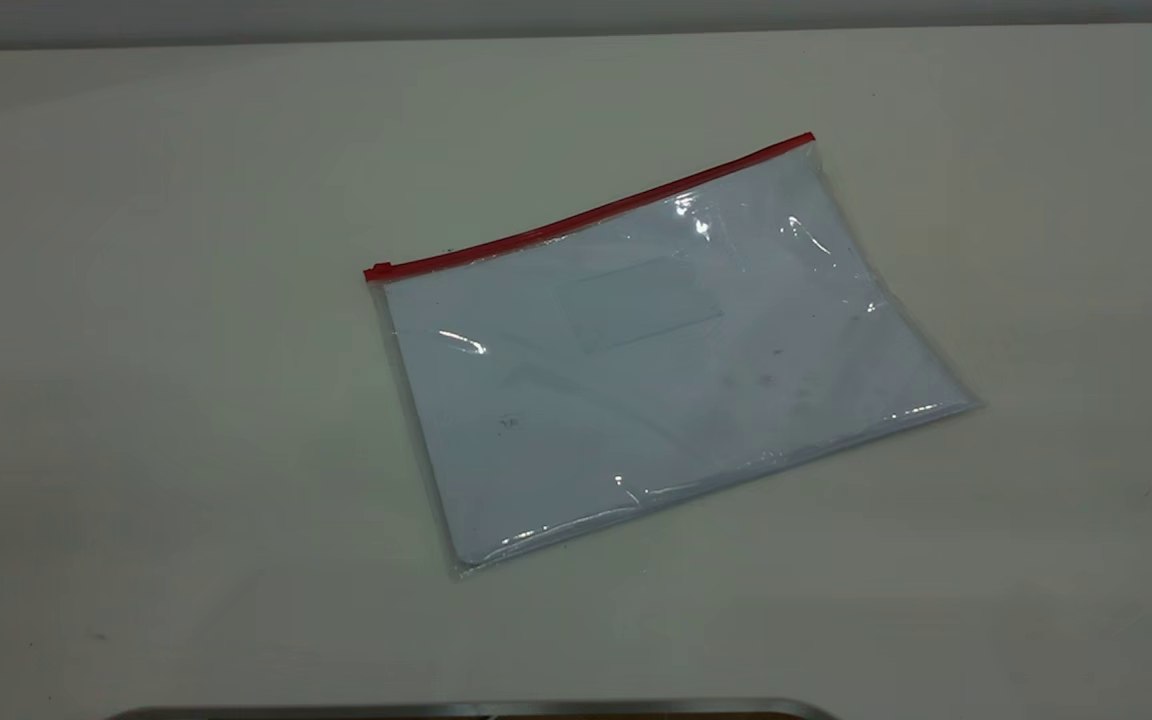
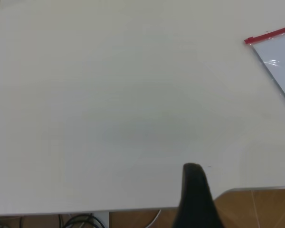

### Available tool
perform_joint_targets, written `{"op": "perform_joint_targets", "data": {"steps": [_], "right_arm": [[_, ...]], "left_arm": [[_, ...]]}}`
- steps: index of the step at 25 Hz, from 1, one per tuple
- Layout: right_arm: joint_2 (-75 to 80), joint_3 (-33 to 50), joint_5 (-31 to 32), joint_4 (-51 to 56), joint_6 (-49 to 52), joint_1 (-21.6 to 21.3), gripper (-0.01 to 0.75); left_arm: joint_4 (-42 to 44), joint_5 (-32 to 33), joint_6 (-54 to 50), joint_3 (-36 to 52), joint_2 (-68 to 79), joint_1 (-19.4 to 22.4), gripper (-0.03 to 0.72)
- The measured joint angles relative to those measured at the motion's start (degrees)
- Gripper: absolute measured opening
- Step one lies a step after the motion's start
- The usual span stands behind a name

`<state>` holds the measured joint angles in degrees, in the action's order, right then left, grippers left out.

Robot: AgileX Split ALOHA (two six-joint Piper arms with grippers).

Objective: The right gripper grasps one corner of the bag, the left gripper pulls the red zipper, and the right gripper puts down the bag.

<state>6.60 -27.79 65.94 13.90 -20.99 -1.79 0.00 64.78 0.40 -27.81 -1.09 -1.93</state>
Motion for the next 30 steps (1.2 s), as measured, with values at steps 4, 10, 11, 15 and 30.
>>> {"op": "perform_joint_targets", "data": {"steps": [4,10,11,15,30], "right_arm": [[0.0,0.0,0.0,0.0,0.0,0.0,0.578],[0.0,0.0,0.0,0.0,0.0,0.0,0.578],[-0.1,0.0,0.0,0.0,0.0,0.0,0.578],[-4.0,0.0,-0.1,0.0,0.0,0.0,0.578],[-7.5,0.1,-0.6,-6.7,8.2,2.6,0.578]], "left_arm": [[0.0,0.0,-0.1,0.0,0.0,0.0,0.586],[0.0,0.0,-0.4,0.0,0.0,0.0,0.586],[0.0,0.0,-0.4,0.0,0.0,0.0,0.586],[0.0,0.0,-0.1,0.0,0.0,0.0,0.586],[0.0,0.0,-0.1,0.0,0.0,0.0,0.586]]}}
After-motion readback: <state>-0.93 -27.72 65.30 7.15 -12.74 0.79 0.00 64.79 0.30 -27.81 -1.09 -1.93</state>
